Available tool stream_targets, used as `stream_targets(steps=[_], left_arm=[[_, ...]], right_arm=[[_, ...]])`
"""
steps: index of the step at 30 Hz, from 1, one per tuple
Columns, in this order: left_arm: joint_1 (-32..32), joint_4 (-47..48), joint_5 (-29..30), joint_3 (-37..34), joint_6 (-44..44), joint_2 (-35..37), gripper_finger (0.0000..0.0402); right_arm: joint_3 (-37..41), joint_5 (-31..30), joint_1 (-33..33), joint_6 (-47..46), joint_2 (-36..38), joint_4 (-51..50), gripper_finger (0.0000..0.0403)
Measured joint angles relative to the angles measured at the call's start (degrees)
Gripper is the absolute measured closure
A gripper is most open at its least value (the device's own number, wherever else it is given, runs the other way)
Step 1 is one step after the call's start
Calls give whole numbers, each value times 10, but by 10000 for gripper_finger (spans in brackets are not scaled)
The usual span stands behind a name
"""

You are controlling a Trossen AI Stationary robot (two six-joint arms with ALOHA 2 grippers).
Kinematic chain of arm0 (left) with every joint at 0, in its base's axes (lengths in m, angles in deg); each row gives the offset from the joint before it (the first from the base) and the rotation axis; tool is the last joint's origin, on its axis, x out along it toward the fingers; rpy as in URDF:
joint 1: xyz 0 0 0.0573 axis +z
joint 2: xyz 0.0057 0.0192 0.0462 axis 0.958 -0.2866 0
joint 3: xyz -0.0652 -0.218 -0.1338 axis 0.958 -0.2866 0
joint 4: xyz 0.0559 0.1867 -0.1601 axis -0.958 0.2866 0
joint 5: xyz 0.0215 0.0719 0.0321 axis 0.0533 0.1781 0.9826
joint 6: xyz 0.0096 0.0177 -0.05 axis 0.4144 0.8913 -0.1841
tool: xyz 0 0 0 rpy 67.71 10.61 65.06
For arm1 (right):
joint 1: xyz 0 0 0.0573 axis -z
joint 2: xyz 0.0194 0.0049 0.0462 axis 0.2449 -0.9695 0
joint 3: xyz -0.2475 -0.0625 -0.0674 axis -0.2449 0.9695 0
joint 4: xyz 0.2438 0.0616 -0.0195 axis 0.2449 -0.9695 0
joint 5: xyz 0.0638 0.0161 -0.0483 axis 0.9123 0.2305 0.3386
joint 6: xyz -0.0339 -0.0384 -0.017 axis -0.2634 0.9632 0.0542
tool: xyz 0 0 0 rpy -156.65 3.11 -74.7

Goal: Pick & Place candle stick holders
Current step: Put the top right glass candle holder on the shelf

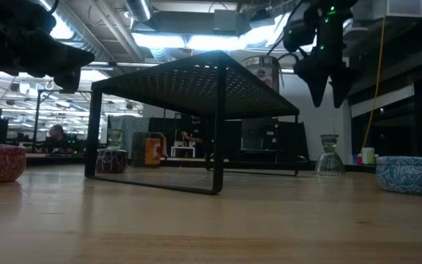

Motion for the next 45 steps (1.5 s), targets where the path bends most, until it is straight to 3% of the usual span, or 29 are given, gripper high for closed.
stream_targets(steps=[10,30,45], left_arm=[[0,0,0,0,0,0,400],[0,0,0,0,0,0,400],[0,0,0,0,0,0,400]], right_arm=[[77,43,21,-15,-11,101,4],[195,42,12,-50,-11,202,9],[204,42,5,-58,-11,234,139]])
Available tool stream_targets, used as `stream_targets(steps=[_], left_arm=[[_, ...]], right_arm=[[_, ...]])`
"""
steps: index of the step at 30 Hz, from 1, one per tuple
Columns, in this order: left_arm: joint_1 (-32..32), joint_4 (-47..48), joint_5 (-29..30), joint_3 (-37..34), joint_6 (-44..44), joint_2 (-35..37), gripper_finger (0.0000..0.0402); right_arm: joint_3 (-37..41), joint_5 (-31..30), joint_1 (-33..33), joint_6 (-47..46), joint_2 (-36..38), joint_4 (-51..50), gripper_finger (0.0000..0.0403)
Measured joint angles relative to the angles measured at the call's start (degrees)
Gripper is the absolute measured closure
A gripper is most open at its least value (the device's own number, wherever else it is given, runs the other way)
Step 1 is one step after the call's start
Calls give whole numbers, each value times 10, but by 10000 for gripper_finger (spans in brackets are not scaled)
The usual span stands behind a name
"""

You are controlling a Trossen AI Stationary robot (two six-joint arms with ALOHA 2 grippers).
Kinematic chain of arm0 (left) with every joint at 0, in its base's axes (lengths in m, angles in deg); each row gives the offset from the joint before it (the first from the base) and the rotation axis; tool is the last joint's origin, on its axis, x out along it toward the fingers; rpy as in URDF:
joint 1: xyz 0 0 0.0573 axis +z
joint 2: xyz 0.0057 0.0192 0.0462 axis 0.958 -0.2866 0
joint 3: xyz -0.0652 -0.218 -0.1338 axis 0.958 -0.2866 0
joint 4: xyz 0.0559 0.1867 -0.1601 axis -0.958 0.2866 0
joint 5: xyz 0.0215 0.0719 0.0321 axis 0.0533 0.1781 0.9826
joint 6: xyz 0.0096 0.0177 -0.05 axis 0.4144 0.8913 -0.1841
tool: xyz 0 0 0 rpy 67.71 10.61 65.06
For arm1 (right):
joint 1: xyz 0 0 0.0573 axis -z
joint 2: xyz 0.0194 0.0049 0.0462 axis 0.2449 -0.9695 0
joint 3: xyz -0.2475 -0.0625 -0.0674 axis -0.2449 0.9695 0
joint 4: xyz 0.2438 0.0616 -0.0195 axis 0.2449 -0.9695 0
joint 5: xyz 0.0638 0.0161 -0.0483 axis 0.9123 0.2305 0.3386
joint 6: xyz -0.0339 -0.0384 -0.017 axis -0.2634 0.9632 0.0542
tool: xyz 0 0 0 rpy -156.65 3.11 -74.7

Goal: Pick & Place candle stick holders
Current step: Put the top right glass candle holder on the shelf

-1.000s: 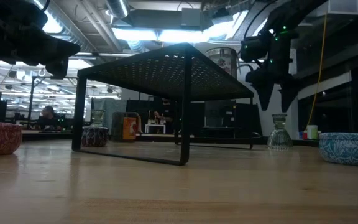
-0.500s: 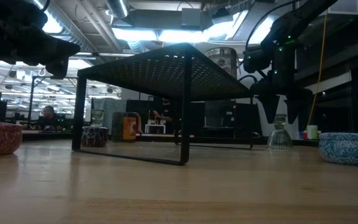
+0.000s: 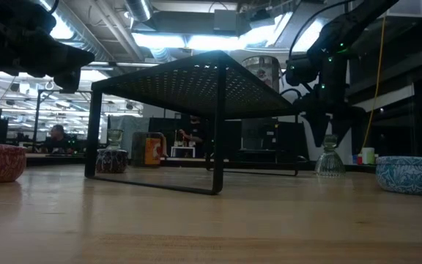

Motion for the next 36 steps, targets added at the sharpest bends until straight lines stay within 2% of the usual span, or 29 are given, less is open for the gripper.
stream_targets(steps=[12,20,36], left_arm=[[0,0,0,0,0,0,400],[0,0,0,0,0,0,400],[0,0,0,0,0,0,400]], right_arm=[[0,0,0,1,0,4,226],[0,-2,0,2,0,4,219],[0,-2,0,3,0,3,230]])
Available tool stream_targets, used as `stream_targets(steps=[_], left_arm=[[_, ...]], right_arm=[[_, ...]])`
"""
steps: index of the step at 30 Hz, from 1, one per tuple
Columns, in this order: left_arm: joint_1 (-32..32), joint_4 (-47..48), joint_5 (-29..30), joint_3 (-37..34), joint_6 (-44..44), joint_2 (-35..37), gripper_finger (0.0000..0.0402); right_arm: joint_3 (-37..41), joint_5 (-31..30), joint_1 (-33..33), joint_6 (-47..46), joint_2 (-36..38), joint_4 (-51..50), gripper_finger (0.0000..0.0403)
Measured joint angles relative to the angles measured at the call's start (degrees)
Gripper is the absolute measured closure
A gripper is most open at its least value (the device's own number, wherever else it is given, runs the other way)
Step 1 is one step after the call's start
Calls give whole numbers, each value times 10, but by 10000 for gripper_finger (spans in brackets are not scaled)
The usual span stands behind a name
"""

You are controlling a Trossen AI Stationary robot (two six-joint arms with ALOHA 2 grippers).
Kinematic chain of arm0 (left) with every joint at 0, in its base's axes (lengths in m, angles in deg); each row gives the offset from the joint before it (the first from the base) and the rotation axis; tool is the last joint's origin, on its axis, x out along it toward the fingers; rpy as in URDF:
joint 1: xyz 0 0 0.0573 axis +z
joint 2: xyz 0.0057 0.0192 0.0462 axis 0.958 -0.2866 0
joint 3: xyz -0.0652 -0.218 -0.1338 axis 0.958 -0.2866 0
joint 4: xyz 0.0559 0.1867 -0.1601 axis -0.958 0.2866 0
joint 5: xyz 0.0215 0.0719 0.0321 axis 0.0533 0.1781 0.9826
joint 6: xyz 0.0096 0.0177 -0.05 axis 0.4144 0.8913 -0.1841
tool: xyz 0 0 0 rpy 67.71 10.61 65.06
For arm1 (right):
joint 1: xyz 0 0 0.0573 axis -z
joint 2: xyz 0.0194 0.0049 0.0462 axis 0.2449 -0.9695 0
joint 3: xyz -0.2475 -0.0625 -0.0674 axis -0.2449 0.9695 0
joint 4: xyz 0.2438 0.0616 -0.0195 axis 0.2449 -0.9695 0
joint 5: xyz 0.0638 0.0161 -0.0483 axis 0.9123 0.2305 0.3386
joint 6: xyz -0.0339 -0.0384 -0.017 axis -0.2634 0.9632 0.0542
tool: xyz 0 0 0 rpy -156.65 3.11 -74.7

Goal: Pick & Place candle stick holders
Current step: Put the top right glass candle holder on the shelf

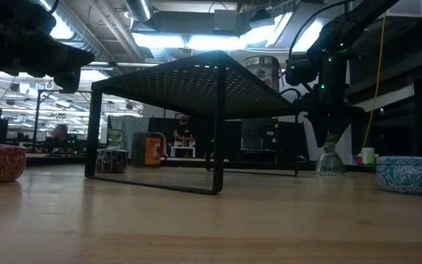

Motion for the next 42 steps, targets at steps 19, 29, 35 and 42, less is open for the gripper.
stream_targets(steps=[19,29,35,42], left_arm=[[0,0,0,0,0,0,400],[0,0,0,0,0,0,400],[0,0,0,0,0,0,400],[0,0,0,0,0,0,400]], right_arm=[[-151,-11,-12,35,4,-160,230],[-262,-11,-46,36,4,-256,230],[-322,-11,-73,36,5,-331,230],[-379,-6,-136,35,5,-389,230]])
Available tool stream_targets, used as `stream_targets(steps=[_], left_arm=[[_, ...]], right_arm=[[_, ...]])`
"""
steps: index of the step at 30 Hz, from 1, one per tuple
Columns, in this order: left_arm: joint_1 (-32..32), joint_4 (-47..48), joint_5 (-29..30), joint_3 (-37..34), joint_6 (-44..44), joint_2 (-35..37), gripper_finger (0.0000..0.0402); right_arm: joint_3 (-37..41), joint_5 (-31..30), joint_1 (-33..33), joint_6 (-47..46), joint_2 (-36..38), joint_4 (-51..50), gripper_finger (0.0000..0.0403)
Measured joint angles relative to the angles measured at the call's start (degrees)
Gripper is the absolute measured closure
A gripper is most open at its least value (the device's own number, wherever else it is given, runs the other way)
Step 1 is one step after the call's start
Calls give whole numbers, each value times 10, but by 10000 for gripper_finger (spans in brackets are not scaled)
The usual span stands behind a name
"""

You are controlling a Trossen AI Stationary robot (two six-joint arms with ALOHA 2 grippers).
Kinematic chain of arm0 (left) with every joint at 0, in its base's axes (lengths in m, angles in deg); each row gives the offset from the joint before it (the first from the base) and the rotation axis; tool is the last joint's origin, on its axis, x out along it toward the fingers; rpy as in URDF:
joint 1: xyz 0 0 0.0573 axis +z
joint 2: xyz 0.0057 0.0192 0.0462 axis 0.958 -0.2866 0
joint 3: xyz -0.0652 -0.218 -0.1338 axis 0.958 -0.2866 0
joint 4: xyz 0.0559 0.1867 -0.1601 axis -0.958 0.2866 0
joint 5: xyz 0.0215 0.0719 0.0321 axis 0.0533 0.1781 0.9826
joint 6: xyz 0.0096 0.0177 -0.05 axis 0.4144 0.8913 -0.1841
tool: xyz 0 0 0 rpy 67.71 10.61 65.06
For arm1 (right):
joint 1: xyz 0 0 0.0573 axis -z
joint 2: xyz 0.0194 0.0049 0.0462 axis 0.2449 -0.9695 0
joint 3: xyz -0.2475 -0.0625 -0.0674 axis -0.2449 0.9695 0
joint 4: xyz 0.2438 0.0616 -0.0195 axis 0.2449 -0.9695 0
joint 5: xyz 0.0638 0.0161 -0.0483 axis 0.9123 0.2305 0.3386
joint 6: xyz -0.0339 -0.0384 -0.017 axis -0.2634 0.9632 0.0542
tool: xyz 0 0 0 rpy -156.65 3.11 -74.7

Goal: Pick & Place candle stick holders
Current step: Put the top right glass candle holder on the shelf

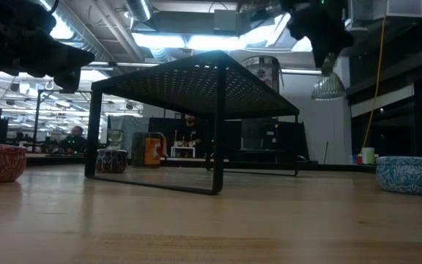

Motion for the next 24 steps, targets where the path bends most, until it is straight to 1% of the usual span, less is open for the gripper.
stream_targets(steps=[4,12,19,24], left_arm=[[0,0,0,0,0,0,400],[0,0,0,0,0,0,400],[0,0,0,0,0,0,400],[0,0,0,0,0,0,400]], right_arm=[[-21,28,-44,5,4,0,230],[-29,28,-121,-6,4,1,230],[-29,33,-164,-18,4,13,230],[-29,65,-194,-20,-3,43,230]])
